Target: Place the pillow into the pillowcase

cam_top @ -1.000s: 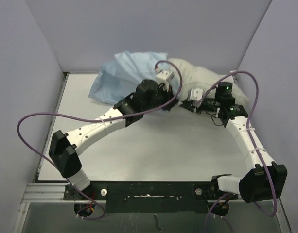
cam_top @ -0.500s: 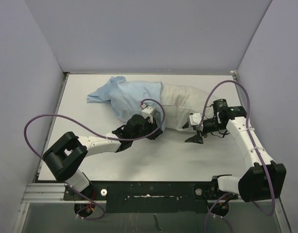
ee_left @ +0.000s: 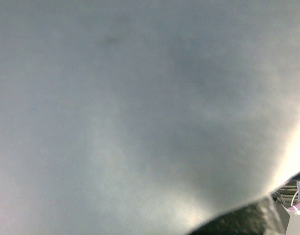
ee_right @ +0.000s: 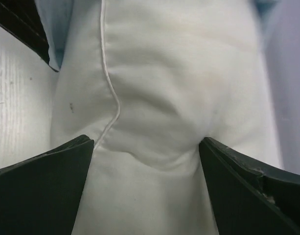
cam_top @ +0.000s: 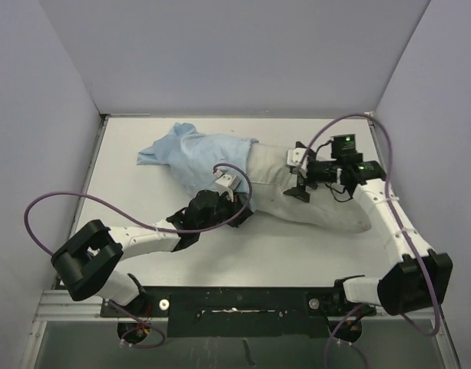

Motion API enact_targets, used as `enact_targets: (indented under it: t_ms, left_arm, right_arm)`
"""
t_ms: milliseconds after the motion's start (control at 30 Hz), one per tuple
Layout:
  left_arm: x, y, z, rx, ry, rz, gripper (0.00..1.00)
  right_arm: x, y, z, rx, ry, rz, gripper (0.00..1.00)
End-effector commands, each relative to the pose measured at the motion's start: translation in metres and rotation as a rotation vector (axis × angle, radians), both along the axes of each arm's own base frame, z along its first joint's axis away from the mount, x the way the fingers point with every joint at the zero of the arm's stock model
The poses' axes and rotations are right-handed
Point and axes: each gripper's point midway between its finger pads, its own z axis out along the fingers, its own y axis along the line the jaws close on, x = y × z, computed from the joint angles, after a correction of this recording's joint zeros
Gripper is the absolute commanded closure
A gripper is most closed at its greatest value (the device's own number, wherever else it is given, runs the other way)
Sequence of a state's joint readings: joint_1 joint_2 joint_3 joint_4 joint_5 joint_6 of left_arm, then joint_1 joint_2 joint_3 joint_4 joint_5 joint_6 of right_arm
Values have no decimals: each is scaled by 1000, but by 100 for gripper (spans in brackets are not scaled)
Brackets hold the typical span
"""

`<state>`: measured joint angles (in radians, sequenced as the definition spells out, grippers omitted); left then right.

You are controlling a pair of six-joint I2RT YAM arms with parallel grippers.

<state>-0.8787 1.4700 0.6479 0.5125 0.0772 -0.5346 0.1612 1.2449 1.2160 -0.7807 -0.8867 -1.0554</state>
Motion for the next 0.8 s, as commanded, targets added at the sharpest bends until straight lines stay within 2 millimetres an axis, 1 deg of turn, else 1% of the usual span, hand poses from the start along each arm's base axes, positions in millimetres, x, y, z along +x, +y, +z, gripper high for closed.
enact_targets:
  t_ms: [0, 33, 67, 100, 133, 167, 200, 233, 300, 333, 400, 433, 500, 533, 600, 667, 733, 767]
  left_arm:
    - [-4, 1, 75, -143, -158, -14, 100]
    - [-5, 9, 77, -125, -161, 3, 99]
    - [-6, 18, 82, -113, -169, 27, 92]
    - [-10, 27, 85, -95, -174, 43, 85]
    - [-14, 38, 90, -82, -182, 58, 79]
    - [-19, 49, 96, -76, -188, 71, 75]
    - [-24, 59, 100, -70, -181, 90, 71]
    - [-30, 72, 114, -94, -178, 119, 69]
    - [-42, 90, 124, -86, -163, 138, 66]
    - [-46, 99, 126, -75, -146, 156, 66]
    - [-50, 109, 137, -76, -124, 183, 64]
    - [-50, 111, 138, -61, -106, 194, 63]
    - [-46, 109, 137, -17, -72, 218, 61]
    - [-42, 105, 137, 11, -56, 230, 60]
    - [-36, 95, 130, 96, -50, 252, 57]
    - [-30, 82, 123, 209, -98, 283, 52]
    - [-25, 75, 116, 329, -157, 324, 45]
    - [-24, 71, 111, 380, -170, 336, 44]
  right_arm:
    - [22, 20, -69, -85, 97, -100, 18]
    - [15, 23, -80, -102, 132, -75, 33]
    - [10, 23, -87, -114, 166, -67, 56]
    - [6, 24, -93, -119, 201, -63, 69]
    - [-1, 25, -99, -122, 242, -52, 80]
    - [-5, 27, -104, -120, 275, -41, 88]
    - [-10, 30, -109, -118, 305, -26, 93]
    - [-13, 34, -113, -120, 324, -8, 95]
    - [-16, 41, -119, -133, 347, 11, 97]
    - [-17, 44, -121, -138, 358, 17, 98]
    - [-19, 49, -125, -144, 378, 27, 98]
    - [-20, 50, -126, -141, 386, 30, 98]
    - [-21, 52, -127, -134, 399, 32, 98]
    - [-21, 52, -126, -128, 402, 32, 98]
    - [-22, 53, -124, -120, 404, 31, 99]
    - [-22, 53, -122, -110, 406, 29, 99]
    - [-21, 52, -122, -101, 411, 27, 99]
    - [-22, 53, -122, -100, 414, 29, 99]
